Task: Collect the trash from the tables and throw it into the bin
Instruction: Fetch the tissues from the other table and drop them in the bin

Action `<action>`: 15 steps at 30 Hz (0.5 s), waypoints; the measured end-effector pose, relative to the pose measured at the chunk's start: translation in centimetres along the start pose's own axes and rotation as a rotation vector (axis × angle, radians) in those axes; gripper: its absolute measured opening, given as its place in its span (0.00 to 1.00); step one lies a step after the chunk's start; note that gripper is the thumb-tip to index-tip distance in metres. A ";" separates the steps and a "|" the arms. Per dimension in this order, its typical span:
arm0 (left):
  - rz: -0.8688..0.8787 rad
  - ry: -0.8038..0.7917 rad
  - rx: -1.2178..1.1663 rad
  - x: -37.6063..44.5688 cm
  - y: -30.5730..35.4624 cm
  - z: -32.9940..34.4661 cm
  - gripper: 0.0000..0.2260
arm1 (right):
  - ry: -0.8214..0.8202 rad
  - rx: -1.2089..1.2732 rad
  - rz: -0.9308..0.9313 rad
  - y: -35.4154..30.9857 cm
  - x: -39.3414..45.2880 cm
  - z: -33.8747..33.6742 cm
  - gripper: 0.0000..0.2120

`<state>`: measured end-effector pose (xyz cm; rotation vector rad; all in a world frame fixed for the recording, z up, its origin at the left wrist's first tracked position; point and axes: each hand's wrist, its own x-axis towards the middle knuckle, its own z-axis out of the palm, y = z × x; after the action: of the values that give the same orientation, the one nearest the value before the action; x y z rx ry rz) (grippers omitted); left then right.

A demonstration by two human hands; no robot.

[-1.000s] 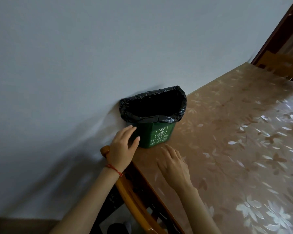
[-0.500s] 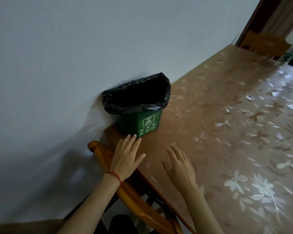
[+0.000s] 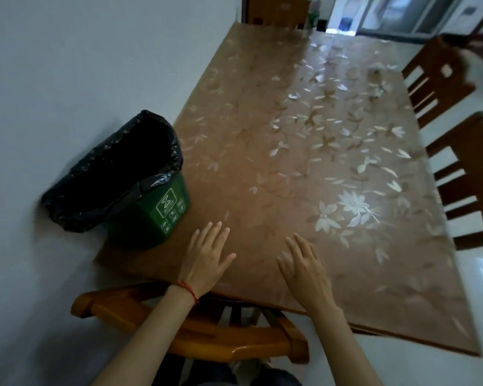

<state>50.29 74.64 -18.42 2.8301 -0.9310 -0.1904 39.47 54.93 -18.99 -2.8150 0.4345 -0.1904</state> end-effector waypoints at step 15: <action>0.594 -0.084 0.092 4.5 15.5 2.1 0.25 | 0.210 -0.063 0.592 8.7 -12.8 -4.8 0.26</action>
<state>44.57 59.44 -17.90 2.4916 -1.7782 -0.1931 24.10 49.76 -18.12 -2.5914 1.3062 -0.3446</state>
